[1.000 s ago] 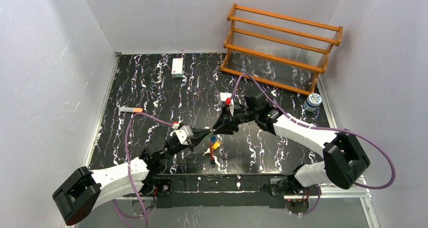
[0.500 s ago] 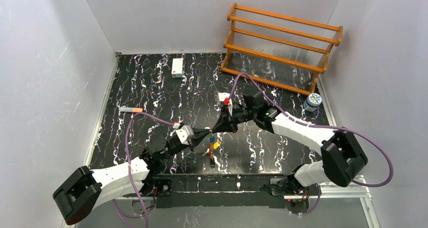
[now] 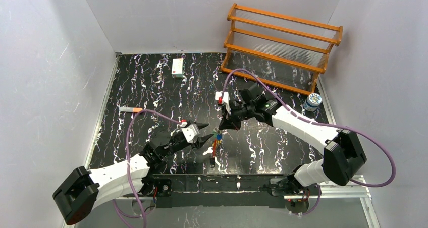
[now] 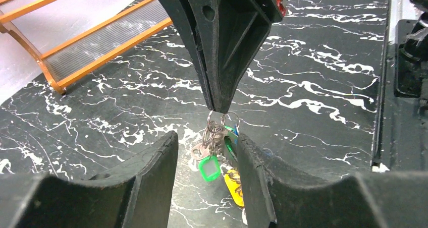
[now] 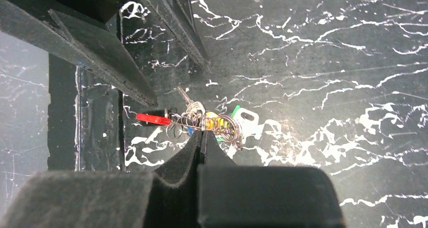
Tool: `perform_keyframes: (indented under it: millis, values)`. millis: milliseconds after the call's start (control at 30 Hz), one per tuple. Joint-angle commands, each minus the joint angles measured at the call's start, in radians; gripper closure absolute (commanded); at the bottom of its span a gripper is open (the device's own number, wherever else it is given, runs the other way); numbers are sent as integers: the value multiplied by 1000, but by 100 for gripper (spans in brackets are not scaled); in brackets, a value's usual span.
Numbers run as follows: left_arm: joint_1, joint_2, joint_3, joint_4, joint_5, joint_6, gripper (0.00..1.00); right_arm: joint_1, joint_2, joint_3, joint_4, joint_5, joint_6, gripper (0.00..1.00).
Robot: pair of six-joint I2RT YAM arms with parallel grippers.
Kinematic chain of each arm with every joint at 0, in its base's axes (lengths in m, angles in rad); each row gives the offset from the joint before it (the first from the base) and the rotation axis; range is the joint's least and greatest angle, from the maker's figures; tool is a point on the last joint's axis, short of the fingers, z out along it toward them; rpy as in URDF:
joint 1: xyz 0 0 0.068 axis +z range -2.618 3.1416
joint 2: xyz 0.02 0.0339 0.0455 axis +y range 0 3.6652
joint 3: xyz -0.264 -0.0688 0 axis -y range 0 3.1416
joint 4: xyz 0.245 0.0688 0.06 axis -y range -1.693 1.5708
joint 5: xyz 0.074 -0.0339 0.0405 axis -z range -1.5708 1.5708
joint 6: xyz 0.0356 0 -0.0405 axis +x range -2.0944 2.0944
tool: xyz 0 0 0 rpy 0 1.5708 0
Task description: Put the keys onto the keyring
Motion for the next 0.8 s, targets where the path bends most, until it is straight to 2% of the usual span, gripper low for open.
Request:
perform_keyframes:
  millis: [0, 133, 367, 533, 767]
  values:
    - [-4, -2, 88, -164, 20, 110, 55, 18, 9, 92, -151, 75, -72, 99]
    - [-4, 39, 136, -235, 63, 146, 55, 46, 27, 115, -184, 106, -86, 99]
    - [-4, 113, 181, -249, 143, 147, 64, 136, 68, 158, -234, 221, -116, 99]
    - [-4, 141, 198, -274, 167, 164, 72, 145, 78, 163, -231, 230, -116, 99]
    - [-4, 169, 221, -349, 177, 202, 73, 147, 61, 151, -209, 227, -119, 99]
